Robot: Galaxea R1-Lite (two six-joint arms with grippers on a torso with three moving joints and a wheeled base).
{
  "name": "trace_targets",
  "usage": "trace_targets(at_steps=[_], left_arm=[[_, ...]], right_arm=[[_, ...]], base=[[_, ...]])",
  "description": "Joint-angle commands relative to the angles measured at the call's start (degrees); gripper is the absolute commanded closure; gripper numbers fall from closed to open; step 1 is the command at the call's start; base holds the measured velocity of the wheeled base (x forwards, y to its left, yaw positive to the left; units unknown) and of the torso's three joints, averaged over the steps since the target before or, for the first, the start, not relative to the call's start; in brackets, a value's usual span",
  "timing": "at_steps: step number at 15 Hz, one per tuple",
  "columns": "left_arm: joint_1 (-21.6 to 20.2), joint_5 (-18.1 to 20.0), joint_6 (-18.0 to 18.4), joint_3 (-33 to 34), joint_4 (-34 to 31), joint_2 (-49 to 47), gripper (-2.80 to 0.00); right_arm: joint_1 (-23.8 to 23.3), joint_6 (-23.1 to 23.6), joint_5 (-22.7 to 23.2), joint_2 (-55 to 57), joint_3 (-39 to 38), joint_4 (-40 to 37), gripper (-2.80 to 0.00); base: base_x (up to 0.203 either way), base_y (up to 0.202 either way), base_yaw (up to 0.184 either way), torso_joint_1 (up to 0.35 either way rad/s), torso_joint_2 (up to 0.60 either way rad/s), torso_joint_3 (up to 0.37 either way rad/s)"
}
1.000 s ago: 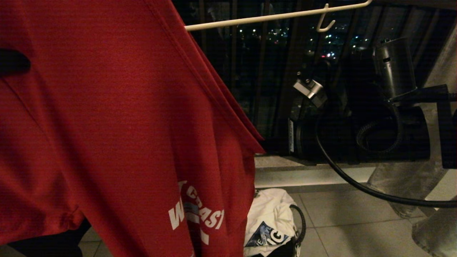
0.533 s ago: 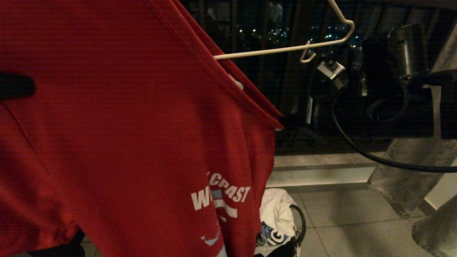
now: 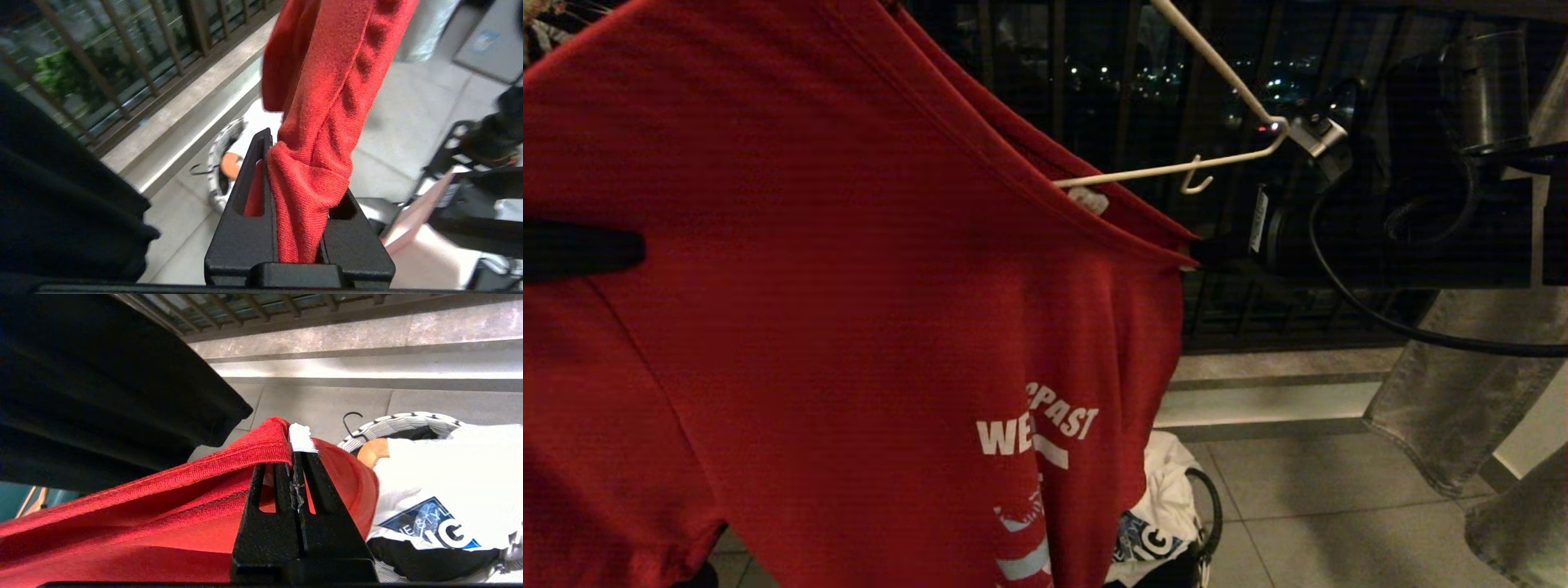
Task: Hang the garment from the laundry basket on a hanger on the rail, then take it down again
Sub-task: Hang the clothes on the clothes rack
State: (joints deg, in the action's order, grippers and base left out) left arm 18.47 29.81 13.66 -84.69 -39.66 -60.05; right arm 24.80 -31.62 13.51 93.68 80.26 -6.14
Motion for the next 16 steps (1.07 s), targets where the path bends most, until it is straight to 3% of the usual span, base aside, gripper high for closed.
trace_targets(at_steps=[1, 16], left_arm=[[0.0, -0.6, 0.5, 0.9, -0.2, 0.1, 0.00], [-0.1, -2.7, 2.0, 6.2, -0.2, 0.3, 0.00]], right_arm=[[-0.2, -0.2, 0.2, 0.0, 0.1, -0.1, 0.00], [-3.3, -0.2, 0.8, -2.4, 1.5, -0.4, 0.00]], base=[[0.000, 0.000, 0.000, 0.000, 0.00, 0.000], [0.000, 0.000, 0.000, 0.000, 0.00, 0.000]])
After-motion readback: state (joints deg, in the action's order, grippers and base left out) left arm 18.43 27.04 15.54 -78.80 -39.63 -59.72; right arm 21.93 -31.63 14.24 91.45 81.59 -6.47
